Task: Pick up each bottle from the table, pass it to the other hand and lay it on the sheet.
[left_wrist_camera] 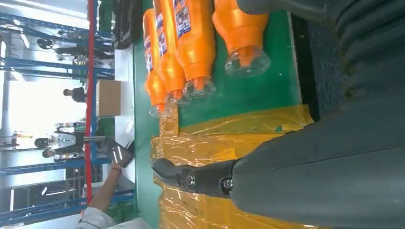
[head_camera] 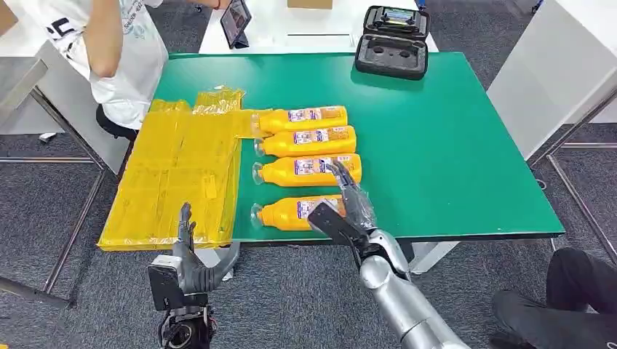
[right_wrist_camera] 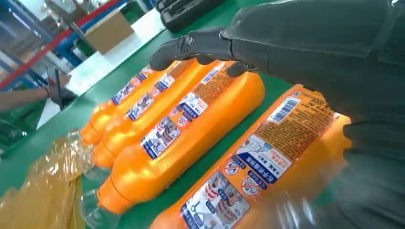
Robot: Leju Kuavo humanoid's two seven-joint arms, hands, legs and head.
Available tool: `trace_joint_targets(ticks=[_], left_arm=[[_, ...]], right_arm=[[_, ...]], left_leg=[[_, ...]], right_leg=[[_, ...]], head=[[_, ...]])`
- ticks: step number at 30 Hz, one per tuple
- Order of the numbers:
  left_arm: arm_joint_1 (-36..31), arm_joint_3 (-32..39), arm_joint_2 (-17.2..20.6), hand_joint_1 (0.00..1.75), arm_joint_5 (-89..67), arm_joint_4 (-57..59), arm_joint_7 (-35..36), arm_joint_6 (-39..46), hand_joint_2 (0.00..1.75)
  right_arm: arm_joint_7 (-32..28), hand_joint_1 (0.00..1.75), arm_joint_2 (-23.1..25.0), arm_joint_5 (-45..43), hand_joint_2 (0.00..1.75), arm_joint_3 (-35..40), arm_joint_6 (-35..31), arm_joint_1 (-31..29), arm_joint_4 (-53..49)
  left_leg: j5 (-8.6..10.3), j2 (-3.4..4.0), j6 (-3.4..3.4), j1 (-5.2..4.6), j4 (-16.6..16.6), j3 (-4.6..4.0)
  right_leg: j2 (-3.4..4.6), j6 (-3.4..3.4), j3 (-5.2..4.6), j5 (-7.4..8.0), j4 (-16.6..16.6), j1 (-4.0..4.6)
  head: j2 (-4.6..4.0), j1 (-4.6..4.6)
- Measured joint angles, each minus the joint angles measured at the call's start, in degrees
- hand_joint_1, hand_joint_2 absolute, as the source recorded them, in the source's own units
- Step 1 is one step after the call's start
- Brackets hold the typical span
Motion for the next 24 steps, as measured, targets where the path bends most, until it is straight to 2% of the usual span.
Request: trace_joint_targets(ticks=[6, 8, 11, 17, 24], left_arm=[[0.01, 0.0, 0.28, 0.0, 0.61, 0.28, 0.28, 0.11, 1.75], [-0.02, 0.02, 0.57, 0.0, 1.24, 0.52, 0.28, 0.52, 1.75], [-0.1, 0.04, 0.74, 0.0, 1.86, 1.16, 0.24, 0.68, 1.75], [-0.11, 0.48, 0.76, 0.0, 2.1, 1.79, 0.17, 0.87, 1.75], [-0.11, 1.25, 0.76, 0.0, 2.25, 1.84, 0.17, 1.18, 1.75]], right_arm=[[1.44, 0.0, -0.83, 0.15, 1.75, 1.4, 4.25, -2.82, 2.27], [4.41, 0.0, -1.46, 0.43, 1.75, 3.54, 9.29, -5.84, 4.59], [5.55, 0.0, -1.86, 1.33, 1.75, 5.68, 11.74, -8.12, 6.86], [5.75, 0.0, -2.49, 1.27, 1.75, 9.09, 15.8, -10.26, 10.05], [5.75, 0.0, -3.15, 1.27, 1.75, 10.93, 16.55, -11.16, 11.39]], left_leg=[[0.0, 0.0, 0.0, 0.0, 0.0, 0.0], [0.0, 0.0, 0.0, 0.0, 0.0, -0.01], [0.0, 0.0, 0.0, 0.0, 0.0, 0.0], [0.01, 0.0, 0.0, 0.0, 0.0, 0.0], [0.01, 0.0, 0.0, 0.0, 0.0, -0.01]], right_leg=[[0.0, 0.0, 0.0, 0.0, 0.0, 0.0], [0.0, 0.0, 0.0, 0.0, 0.01, 0.0], [0.0, 0.0, -0.01, 0.0, 0.01, 0.0], [0.0, 0.0, -0.01, 0.0, 0.01, 0.0], [0.0, 0.0, -0.01, 0.0, 0.01, 0.0]], head=[[0.0, 0.0], [0.0, 0.0], [0.0, 0.0], [0.0, 0.0], [0.0, 0.0]])
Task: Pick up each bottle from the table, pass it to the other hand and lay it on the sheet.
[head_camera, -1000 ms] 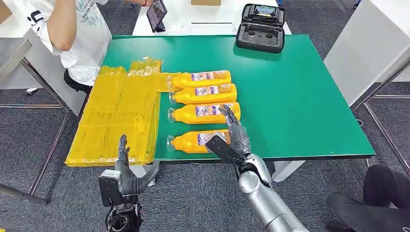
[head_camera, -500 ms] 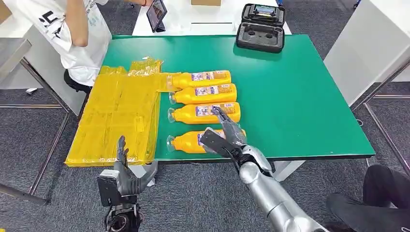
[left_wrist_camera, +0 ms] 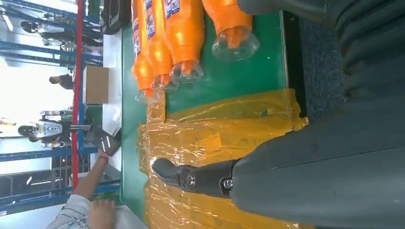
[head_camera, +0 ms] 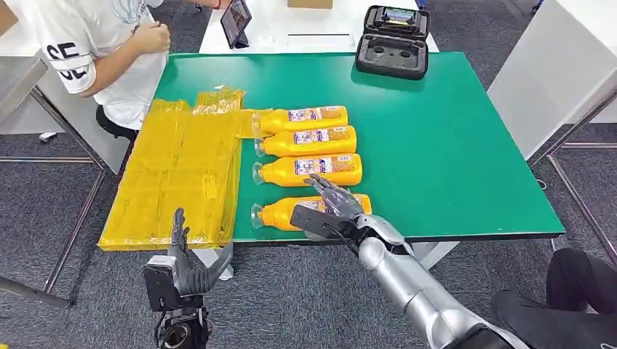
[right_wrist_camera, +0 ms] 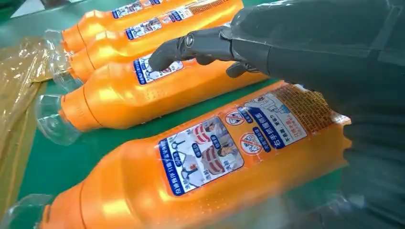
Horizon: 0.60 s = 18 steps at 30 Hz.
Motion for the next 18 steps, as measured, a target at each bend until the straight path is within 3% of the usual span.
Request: trace_joint_targets(ticks=[18], left_arm=[[0.04, 0.17, 0.0, 0.0, -1.24, 0.02, 0.22, 0.17, 1.75]], right_arm=[[2.05, 0.0, -0.26, 1.42, 1.75, 3.21, 1.38, -1.49, 2.42]], left_leg=[[0.0, 0.0, 0.0, 0.0, 0.0, 0.0]], right_leg=[[0.0, 0.0, 0.0, 0.0, 0.0, 0.0]], head=[[0.0, 0.0]])
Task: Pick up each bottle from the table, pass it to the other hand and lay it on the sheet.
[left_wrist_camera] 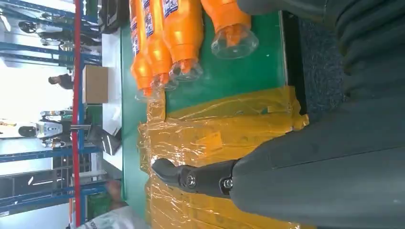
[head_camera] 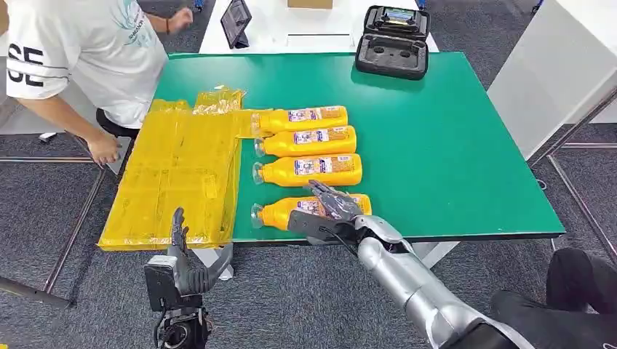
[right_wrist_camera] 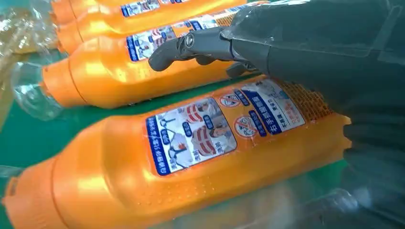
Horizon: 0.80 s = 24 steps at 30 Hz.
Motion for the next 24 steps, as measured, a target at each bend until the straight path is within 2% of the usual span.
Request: trace_joint_targets(ticks=[24], left_arm=[[0.86, 0.04, 0.0, 0.0, -2.38, -0.09, 1.42, 0.54, 1.75]], right_arm=[[1.75, 0.0, -0.79, 0.87, 1.75, 0.64, -0.7, -1.71, 2.97]], left_leg=[[0.0, -0.01, 0.0, 0.0, 0.0, 0.01]], right_leg=[[-0.01, 0.0, 0.0, 0.0, 0.0, 0.0]], head=[[0.0, 0.0]])
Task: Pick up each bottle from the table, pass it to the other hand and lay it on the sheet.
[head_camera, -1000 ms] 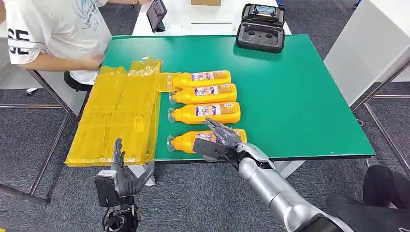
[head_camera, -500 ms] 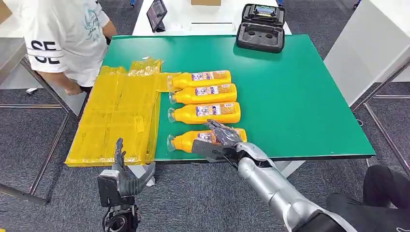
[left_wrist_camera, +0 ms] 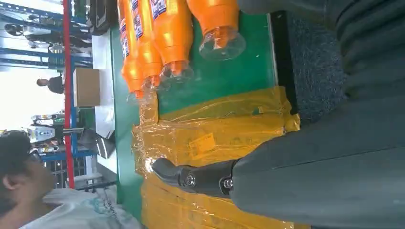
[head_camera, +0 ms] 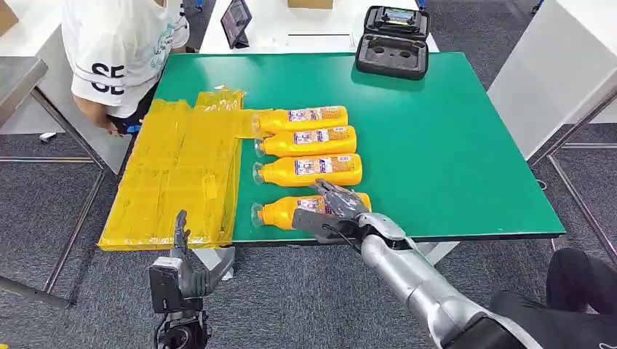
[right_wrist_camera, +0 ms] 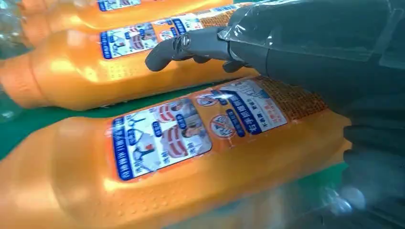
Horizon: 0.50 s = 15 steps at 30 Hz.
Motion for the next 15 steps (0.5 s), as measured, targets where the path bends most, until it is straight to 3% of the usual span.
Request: trace_joint_targets(ticks=[15], left_arm=[[1.4, 0.2, 0.04, 0.0, -1.75, -1.27, 1.47, -0.5, 1.75]], right_arm=[[1.33, 0.0, 0.06, 2.03, 1.75, -0.04, -0.17, -0.12, 0.98]], left_leg=[[0.0, 0.0, 0.0, 0.0, 0.0, 0.03]], right_leg=[[0.0, 0.0, 0.03, 0.0, 0.0, 0.0]], head=[[0.0, 0.0]])
